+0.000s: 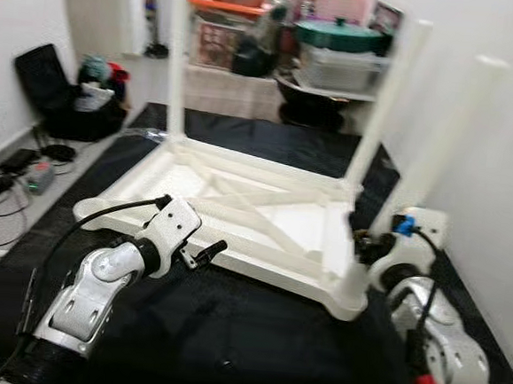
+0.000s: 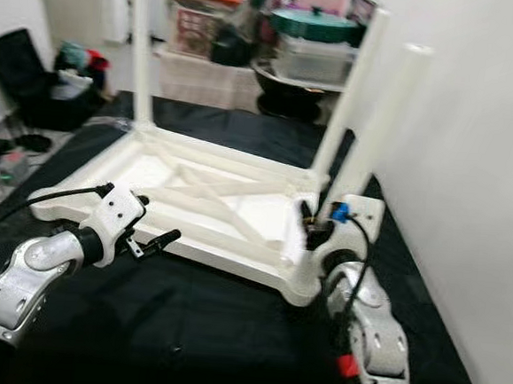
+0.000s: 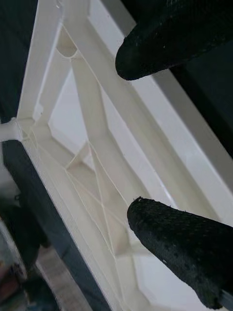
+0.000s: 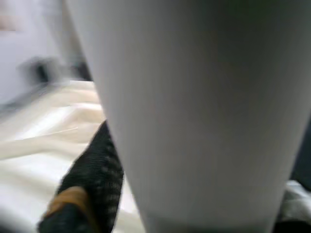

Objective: Building children table

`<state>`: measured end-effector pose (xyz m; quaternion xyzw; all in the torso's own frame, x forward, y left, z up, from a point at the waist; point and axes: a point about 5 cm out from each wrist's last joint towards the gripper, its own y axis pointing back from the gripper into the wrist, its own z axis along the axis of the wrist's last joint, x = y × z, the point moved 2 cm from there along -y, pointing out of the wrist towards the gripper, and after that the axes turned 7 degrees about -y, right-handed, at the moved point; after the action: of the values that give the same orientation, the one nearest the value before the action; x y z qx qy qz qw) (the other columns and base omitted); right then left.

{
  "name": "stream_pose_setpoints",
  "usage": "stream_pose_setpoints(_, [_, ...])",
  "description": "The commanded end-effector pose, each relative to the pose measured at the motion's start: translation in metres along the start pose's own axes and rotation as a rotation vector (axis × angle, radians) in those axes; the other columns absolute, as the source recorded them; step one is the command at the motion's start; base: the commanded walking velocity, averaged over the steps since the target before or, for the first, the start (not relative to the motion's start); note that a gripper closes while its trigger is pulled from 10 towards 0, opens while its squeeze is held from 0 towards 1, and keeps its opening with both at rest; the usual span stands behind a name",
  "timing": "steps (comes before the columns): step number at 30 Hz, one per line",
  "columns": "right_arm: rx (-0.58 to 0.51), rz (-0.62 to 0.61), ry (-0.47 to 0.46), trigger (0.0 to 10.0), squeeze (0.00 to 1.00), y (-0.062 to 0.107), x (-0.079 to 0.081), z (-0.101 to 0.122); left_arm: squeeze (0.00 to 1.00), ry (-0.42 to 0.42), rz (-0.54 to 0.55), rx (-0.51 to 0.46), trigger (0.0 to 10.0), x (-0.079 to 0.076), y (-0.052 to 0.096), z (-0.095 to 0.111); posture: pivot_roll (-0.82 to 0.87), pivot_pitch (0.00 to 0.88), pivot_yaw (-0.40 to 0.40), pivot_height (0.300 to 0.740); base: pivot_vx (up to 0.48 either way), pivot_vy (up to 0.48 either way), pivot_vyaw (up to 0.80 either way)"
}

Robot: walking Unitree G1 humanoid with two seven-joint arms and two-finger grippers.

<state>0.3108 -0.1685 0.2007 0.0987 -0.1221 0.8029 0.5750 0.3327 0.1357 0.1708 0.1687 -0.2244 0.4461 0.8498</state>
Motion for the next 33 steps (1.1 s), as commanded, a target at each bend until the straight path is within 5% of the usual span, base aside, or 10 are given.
stream_pose_setpoints(1, [-0.036, 0.352, -0.005, 10.0, 0.00, 0.008, 0.048, 0.019, 0.00, -0.002, -0.018, 0.009, 10.0, -0.002, 0.001, -0.003, 0.07, 0.000, -0.084, 0.740, 0.000, 0.000, 0.00])
stream_pose_setpoints(13, [0.195, 0.675, 0.199, 10.0, 0.00, 0.033, 0.062, -0.002, 0.00, -0.006, -0.024, 0.009, 10.0, -0.002, 0.002, -0.003, 0.09, 0.000, -0.098, 0.740, 0.000, 0.000, 0.00])
stream_pose_setpoints(14, [0.205, 0.643, 0.199, 6.8, 0.00, 0.030, 0.057, -0.006, 0.00, -0.006, -0.022, 0.011, 10.0, -0.002, 0.003, -0.004, 0.09, 0.000, -0.100, 0.740, 0.000, 0.000, 0.00])
stream_pose_setpoints(15, [0.222, 0.568, 0.208, 0.0, 0.00, 0.024, 0.046, -0.012, 0.00, -0.007, -0.020, 0.013, 10.0, -0.002, 0.004, -0.005, 0.09, 0.000, -0.101, 0.740, 0.000, 0.000, 0.00])
stream_pose_setpoints(17, [0.222, 0.568, 0.208, 0.0, 0.00, 0.024, 0.046, -0.012, 0.00, -0.007, -0.020, 0.013, 10.0, -0.002, 0.004, -0.005, 0.09, 0.000, -0.101, 0.740, 0.000, 0.000, 0.00])
stream_pose_setpoints(22, [0.292, -0.503, 0.142, 0.0, 0.00, 0.007, -0.089, -0.036, 0.00, -0.011, -0.013, 0.015, 10.0, 0.000, 0.004, -0.005, 0.09, 0.000, -0.092, 0.740, 0.000, 0.000, 0.00])
stream_pose_setpoints(25, [0.230, -0.826, 0.066, 0.0, 0.00, 0.030, -0.123, -0.038, 0.00, -0.013, -0.009, 0.013, 10.0, 0.000, 0.002, -0.004, 0.08, 0.000, -0.089, 0.740, 0.000, 0.000, 0.00])
stream_pose_setpoints(27, [0.213, -0.887, 0.045, 0.0, 0.00, 0.036, -0.127, -0.038, 0.00, -0.013, -0.008, 0.012, 10.0, -0.001, 0.001, -0.003, 0.08, 0.000, -0.089, 0.740, 0.000, 0.000, 0.00])
stream_pose_setpoints(29, [0.210, -0.752, -0.014, 10.0, 0.00, 0.024, -0.106, -0.046, 0.00, -0.009, -0.015, 0.008, 10.0, -0.003, 0.001, -0.002, 0.08, 0.000, -0.080, 0.740, 0.000, 0.000, 0.00])
stream_pose_setpoints(33, [0.210, -0.449, -0.043, 10.0, 0.00, 0.003, -0.065, -0.049, 0.00, -0.009, -0.022, 0.006, 10.0, -0.003, 0.000, -0.002, 0.08, 0.000, -0.078, 0.740, 0.000, 0.000, 0.00])
